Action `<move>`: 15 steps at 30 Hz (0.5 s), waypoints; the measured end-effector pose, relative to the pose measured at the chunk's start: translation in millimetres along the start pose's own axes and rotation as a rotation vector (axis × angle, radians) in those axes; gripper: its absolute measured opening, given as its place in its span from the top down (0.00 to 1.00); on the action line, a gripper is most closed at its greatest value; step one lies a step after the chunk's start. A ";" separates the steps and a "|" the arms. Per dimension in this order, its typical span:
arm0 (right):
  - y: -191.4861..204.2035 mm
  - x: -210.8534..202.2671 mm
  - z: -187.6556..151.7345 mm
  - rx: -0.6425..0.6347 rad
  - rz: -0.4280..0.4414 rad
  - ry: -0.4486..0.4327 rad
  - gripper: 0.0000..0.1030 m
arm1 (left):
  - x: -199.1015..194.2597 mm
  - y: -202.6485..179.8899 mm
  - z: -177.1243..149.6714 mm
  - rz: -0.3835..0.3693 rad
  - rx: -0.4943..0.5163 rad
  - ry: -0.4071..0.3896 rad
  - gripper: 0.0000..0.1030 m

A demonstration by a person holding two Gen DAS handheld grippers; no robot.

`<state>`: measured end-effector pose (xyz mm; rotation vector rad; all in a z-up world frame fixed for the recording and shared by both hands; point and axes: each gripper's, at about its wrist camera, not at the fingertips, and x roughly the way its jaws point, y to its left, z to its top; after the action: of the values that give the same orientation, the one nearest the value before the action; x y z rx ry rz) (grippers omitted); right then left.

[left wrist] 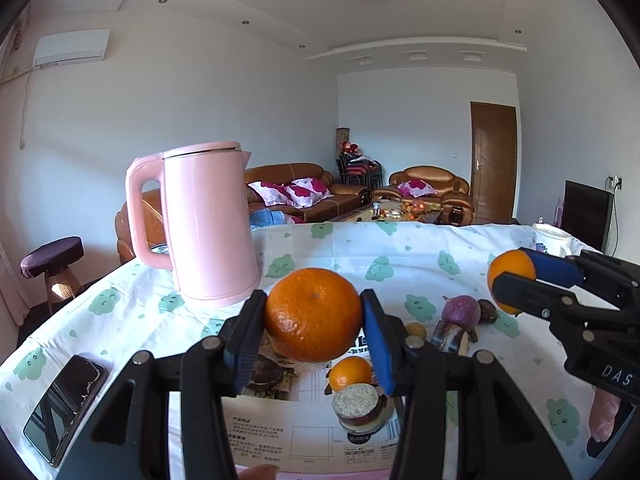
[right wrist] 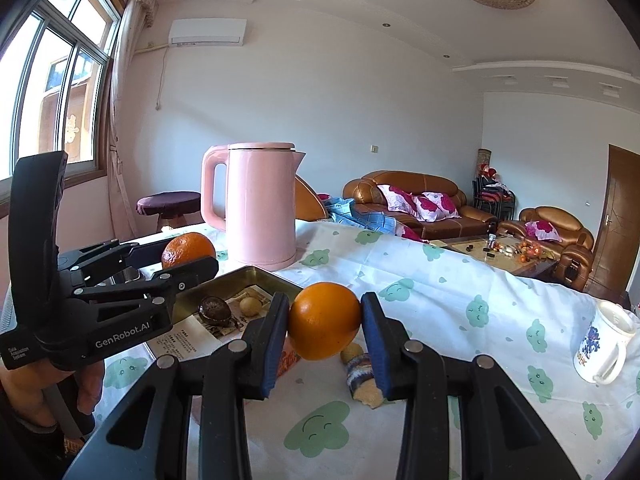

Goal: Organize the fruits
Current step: 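Carry the orange in the right tool over the tin while the left tool carries its orange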

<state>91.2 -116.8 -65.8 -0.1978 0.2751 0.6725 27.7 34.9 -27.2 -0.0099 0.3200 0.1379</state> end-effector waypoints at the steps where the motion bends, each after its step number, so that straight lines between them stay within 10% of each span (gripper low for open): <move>1: 2.2 2.5 0.9 -0.003 0.005 0.003 0.62 | -0.1 2.8 -0.8 0.004 -0.004 0.003 0.53; 15: 32.3 39.1 10.0 -0.031 0.075 0.052 0.62 | 8.5 34.3 -9.0 0.064 -0.040 0.055 0.53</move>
<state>101.7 -66.4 -71.5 -0.2354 0.3229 0.7467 28.2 69.7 -38.0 -0.0429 0.3725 0.2076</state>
